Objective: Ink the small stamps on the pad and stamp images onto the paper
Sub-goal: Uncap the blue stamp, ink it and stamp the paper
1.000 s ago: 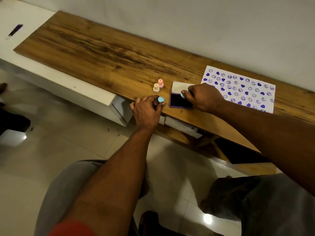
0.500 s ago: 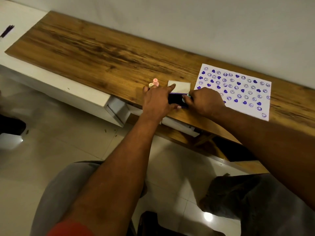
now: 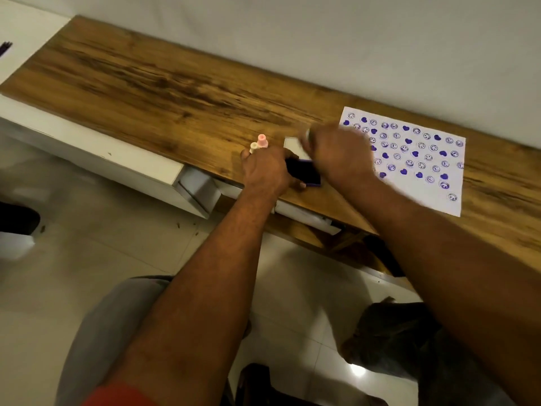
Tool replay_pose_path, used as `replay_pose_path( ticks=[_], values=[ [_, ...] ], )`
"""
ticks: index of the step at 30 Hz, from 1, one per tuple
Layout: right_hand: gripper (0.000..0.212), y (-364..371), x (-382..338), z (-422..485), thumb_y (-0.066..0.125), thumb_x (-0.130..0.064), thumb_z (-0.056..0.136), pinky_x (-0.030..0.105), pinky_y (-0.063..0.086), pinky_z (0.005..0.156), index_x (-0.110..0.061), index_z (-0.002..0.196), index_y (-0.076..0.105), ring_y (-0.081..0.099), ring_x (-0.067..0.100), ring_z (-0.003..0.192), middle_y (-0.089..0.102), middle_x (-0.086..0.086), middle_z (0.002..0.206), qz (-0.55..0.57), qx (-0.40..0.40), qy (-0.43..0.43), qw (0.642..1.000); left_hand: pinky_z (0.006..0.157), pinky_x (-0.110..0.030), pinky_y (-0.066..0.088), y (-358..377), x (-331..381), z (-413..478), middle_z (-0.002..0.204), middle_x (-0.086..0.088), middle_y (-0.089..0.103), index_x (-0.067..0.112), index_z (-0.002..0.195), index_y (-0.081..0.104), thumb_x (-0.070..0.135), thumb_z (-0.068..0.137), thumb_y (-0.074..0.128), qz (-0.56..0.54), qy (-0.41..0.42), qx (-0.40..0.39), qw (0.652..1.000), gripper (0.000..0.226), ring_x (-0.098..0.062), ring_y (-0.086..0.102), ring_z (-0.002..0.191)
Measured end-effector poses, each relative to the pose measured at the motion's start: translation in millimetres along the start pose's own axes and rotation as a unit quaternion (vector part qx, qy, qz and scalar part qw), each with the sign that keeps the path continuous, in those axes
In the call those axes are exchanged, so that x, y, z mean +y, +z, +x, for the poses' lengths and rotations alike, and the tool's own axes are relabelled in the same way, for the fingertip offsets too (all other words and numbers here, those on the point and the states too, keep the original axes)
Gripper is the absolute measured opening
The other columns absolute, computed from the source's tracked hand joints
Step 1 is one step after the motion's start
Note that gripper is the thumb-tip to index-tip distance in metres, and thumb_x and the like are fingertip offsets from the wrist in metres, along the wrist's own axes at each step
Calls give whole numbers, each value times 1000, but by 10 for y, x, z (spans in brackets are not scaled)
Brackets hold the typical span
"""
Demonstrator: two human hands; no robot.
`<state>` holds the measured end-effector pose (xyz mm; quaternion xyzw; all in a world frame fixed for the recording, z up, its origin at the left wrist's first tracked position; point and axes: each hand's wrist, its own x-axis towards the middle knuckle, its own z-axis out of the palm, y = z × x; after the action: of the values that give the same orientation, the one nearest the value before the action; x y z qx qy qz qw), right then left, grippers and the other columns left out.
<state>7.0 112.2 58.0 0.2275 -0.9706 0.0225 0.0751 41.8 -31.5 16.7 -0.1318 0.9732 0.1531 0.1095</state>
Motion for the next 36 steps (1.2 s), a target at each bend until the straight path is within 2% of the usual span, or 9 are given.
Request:
replay_pose_path(
  ticks=[2,9,16,18,20,23,28,32,36],
  values=[
    [33,331,-43,-260,47,-36,105,36,43,67,-10,114,65,69,34,89,71,12,100,-46,-149,-5,988,115,-48,29,-9,13,11,124,8,73,45,133,69,68,68,88,-5,0,-1,1000,71,-23,61,124],
    [29,345,-33,-186,54,-32,102,36,38,64,-9,116,65,69,33,93,71,12,106,-103,-174,-15,979,119,-49,28,-27,69,-29,124,6,74,43,132,70,64,69,89,-11,-3,-3,1000,68,-24,63,123],
    [43,345,84,-160,45,-46,105,35,39,65,-9,114,64,67,33,91,69,14,102,-76,-168,-51,981,117,-48,28,3,72,-33,125,4,73,44,134,67,63,74,87,12,3,12,1000,66,-24,62,122],
    [50,305,215,-129,36,-53,106,33,40,67,-13,106,67,65,30,87,68,11,95,32,-155,-23,987,116,-49,28,-5,75,-39,127,2,72,44,138,64,67,73,86,28,16,21,999,72,-25,59,127],
    [50,207,471,-152,32,-56,106,29,37,61,-22,90,66,60,23,75,62,0,75,171,-88,25,981,116,-51,28,-36,103,-45,131,1,71,43,145,58,71,73,84,38,40,38,998,82,-27,54,134],
    [62,124,1048,-321,28,-59,105,30,39,63,-18,86,70,62,25,71,63,-2,68,220,-3,90,971,113,-52,29,-92,253,-41,130,1,73,41,149,55,78,76,76,33,75,69,994,84,-29,54,135],
    [65,347,1804,-766,33,-50,108,36,44,74,-3,93,74,64,35,84,72,18,89,209,-70,198,955,109,-52,35,218,864,-188,131,1,72,39,144,60,81,82,68,41,183,91,978,75,-26,61,128],
    [59,482,1898,-857,37,-50,108,33,35,71,-5,94,73,54,27,77,68,17,86,231,-79,227,943,105,-50,46,653,1186,-343,138,-1,66,33,153,52,81,86,62,58,241,67,966,83,-27,62,126],
    [54,505,1880,-860,39,-48,108,33,31,67,-9,78,62,51,27,71,57,11,73,226,-68,213,948,98,-46,49,898,1231,-419,136,-4,59,29,159,44,81,93,49,72,259,89,959,84,-26,56,124]
  ],
)
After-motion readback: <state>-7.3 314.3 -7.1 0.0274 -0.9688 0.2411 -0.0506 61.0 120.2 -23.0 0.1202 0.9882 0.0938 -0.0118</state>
